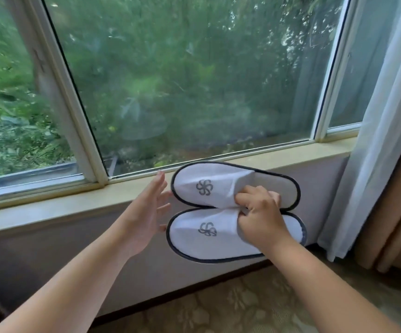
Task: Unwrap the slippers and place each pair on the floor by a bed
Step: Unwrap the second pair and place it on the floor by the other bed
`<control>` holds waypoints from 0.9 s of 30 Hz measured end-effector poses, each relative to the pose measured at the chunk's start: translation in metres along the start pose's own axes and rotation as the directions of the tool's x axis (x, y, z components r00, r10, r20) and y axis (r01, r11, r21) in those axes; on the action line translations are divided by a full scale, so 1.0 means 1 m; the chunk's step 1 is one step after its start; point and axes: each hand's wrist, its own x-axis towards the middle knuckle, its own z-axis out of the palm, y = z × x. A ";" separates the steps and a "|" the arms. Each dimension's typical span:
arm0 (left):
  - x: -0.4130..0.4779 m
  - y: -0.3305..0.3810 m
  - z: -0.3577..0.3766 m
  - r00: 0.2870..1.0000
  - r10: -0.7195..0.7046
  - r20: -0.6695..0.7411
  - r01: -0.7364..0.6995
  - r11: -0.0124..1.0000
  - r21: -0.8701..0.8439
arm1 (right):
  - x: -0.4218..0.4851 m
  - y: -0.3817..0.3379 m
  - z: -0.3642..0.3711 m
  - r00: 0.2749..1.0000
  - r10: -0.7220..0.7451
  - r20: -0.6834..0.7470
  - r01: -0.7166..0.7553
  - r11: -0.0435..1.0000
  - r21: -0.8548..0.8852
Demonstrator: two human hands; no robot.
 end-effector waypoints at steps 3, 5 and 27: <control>0.038 0.004 0.011 0.999 -0.019 0.036 0.019 1.000 0.002 | 0.021 0.021 0.007 1.000 0.006 -0.030 -0.007 1.000 -0.004; 0.064 0.004 0.019 0.996 -0.030 0.079 0.029 1.000 0.013 | 0.033 0.036 0.012 0.998 0.034 -0.062 -0.035 0.999 -0.015; 0.298 -0.009 0.174 0.707 -0.218 0.673 0.107 0.973 0.203 | 0.049 0.155 0.007 0.848 0.378 -0.371 -0.503 0.795 -0.338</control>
